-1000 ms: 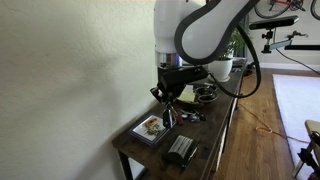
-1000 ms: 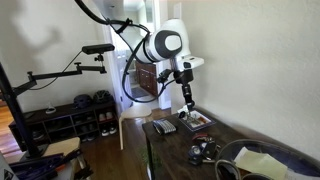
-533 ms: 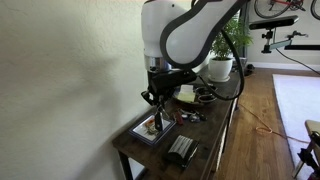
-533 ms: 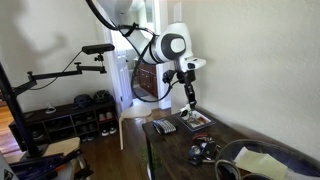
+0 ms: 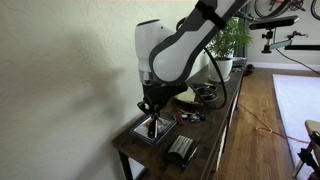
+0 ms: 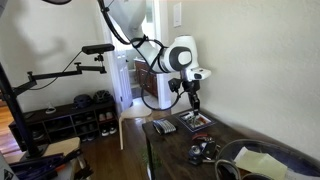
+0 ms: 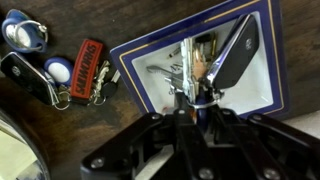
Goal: Put the bunch of keys in top of the picture frame
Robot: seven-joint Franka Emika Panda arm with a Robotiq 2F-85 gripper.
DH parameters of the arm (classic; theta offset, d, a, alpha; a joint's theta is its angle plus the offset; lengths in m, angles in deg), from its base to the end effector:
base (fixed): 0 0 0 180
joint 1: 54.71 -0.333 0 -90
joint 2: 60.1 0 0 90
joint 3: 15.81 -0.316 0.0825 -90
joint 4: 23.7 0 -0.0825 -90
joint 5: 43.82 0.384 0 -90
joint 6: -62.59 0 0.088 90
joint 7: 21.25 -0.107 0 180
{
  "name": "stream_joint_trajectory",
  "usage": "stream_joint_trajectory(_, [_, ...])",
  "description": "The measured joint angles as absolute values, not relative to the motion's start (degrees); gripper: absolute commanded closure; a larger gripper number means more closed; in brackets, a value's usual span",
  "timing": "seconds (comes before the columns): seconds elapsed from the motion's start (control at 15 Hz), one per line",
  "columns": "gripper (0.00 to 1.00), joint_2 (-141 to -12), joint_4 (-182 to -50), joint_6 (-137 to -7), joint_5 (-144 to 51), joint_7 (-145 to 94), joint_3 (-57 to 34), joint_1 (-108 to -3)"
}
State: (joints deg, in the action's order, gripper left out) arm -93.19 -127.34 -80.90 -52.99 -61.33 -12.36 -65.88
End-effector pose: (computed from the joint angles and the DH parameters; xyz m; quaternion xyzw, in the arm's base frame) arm 0.6583 0.0936 0.2343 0.9731 -0.2125 0.0808 0.0379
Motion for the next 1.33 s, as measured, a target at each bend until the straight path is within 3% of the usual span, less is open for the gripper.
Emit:
stream_joint_trajectory(0.67, [0.93, -96.20, -126.19, -80.90, -51.24, -58.37, -11.94, -65.83])
stream_joint_trajectory(0.73, [0.55, -96.20, -126.19, -80.90, -51.24, -58.29, -11.93, -65.85])
stream_joint_trajectory(0.87, [0.48, -96.21, -126.19, -80.74, -51.24, -58.14, -11.93, -65.87])
stream_joint_trajectory(1.33, [0.04, -95.93, -126.36, -77.21, -51.23, -57.73, -12.16, -66.17])
